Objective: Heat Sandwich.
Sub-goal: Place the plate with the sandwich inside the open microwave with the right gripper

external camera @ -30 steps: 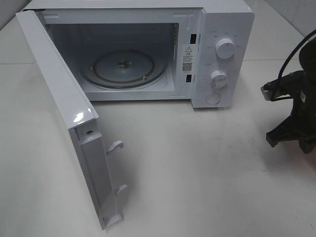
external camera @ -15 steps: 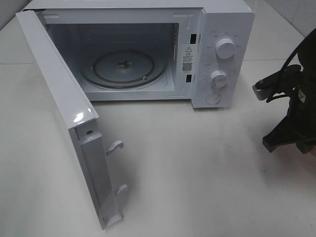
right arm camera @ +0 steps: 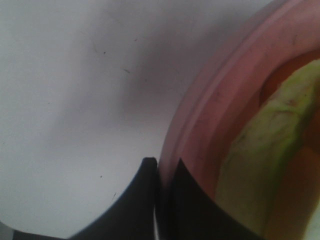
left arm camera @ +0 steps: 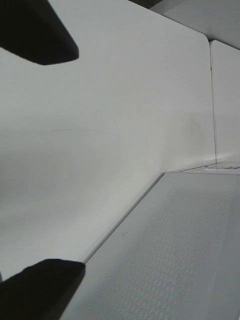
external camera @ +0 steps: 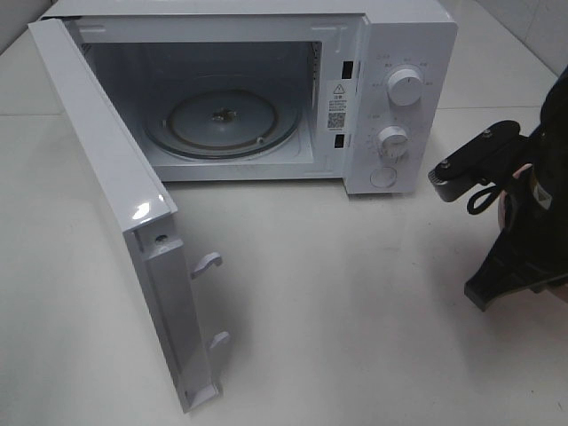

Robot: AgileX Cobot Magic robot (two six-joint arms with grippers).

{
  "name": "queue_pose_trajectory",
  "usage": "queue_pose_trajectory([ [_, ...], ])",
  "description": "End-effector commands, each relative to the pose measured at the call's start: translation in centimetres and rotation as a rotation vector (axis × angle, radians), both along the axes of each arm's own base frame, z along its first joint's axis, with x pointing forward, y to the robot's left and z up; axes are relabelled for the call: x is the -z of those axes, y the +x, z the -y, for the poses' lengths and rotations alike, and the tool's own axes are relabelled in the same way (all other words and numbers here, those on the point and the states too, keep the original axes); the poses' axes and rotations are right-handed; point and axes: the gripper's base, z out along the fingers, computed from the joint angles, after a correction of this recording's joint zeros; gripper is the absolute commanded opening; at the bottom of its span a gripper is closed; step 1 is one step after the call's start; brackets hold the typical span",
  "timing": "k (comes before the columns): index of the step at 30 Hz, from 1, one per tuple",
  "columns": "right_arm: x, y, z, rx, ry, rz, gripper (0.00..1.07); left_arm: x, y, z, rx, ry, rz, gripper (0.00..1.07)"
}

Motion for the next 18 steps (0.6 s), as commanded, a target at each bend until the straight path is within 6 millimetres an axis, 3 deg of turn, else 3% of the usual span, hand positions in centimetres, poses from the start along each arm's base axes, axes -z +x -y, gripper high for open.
queue_pose_trajectory([
  [1,-0.6,-1.1,-0.4,-0.045,-0.031,0.006,0.01,0.0,-0.4,0.0,0.002,0.001,0.033,1.01],
  [18,-1.2,-4.5,-4.1,-0.263,-0.084,-0.013,0.01,0.0,-0.4,0.0,0.002,0.001,0.033,1.01],
])
